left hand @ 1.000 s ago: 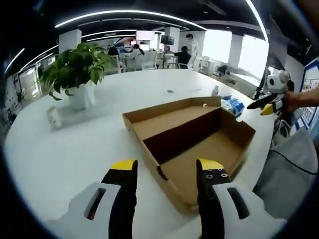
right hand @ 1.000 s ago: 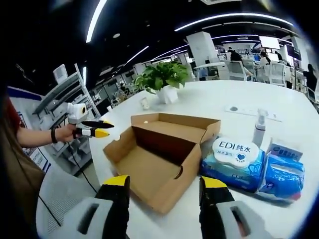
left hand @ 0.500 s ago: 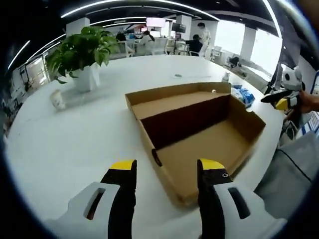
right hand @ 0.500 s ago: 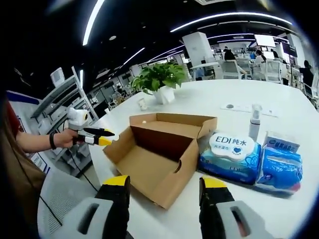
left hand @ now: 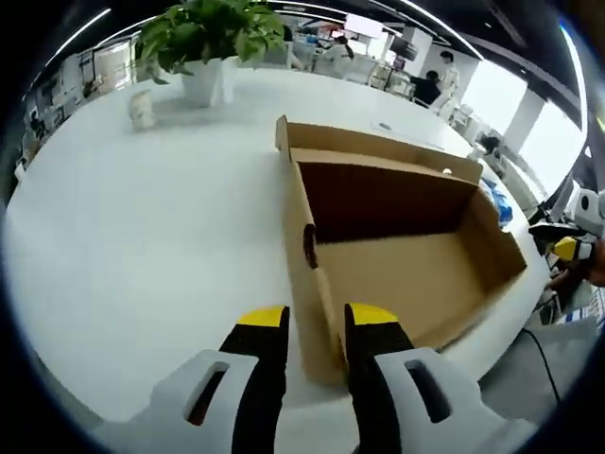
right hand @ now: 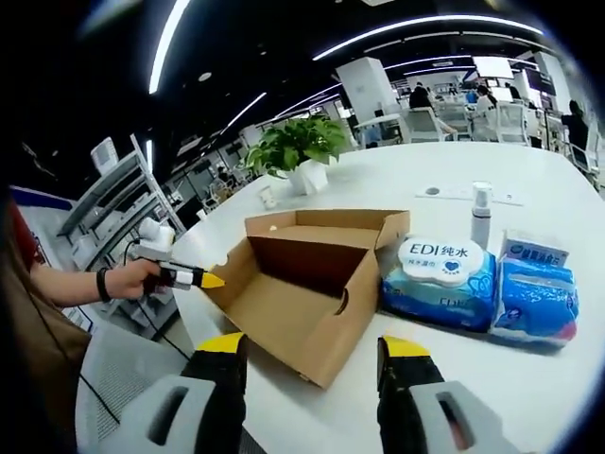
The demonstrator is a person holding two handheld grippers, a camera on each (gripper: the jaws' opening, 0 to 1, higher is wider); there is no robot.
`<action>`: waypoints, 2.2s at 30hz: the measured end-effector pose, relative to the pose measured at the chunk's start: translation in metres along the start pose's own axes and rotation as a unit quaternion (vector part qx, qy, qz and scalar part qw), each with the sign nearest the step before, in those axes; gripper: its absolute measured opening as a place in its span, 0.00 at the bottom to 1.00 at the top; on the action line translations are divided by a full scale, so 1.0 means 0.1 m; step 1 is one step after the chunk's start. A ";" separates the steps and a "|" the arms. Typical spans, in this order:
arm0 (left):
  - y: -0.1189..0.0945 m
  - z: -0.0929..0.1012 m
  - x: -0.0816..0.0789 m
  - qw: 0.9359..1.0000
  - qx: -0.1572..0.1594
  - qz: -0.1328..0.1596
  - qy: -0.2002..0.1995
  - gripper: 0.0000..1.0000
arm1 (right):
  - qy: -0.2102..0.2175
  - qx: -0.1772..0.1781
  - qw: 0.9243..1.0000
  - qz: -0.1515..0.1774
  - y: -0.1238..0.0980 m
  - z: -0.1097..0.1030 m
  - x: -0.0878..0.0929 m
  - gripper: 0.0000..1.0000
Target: Operate the shoe box by opening the lid, removing the specified soft item, and placing it in the target area until the item is outside and the box remains undamaged.
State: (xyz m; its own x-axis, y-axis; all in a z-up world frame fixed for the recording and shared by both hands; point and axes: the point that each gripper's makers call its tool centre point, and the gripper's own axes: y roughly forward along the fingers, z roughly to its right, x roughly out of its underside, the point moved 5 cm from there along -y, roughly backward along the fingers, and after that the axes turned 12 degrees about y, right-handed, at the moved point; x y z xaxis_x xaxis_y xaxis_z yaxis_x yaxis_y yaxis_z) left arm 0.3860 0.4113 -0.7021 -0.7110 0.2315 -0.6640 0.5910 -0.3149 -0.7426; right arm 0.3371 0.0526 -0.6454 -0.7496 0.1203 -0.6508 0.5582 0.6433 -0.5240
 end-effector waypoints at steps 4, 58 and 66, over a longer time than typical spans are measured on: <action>-0.01 0.03 0.00 1.000 -0.012 0.005 -0.017 0.14 | 0.024 0.006 1.000 0.007 0.00 0.02 0.02 0.50; 0.09 -0.03 0.08 0.991 -0.086 0.004 -0.103 0.09 | 0.054 0.099 0.994 0.007 1.14 0.39 -1.43 0.43; 0.10 -0.02 0.09 0.990 -0.086 0.005 -0.108 0.09 | 0.054 0.109 0.993 -0.009 1.33 0.58 -1.49 0.43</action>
State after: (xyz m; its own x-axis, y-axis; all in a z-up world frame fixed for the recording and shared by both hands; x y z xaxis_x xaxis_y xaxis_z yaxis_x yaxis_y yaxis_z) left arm 0.3860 0.4121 -0.7153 -0.7588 0.0202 -0.6510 0.6413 -0.1514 -0.7522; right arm 0.5438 0.0766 -0.6496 -0.7878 0.1983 -0.5831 0.5987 0.4685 -0.6496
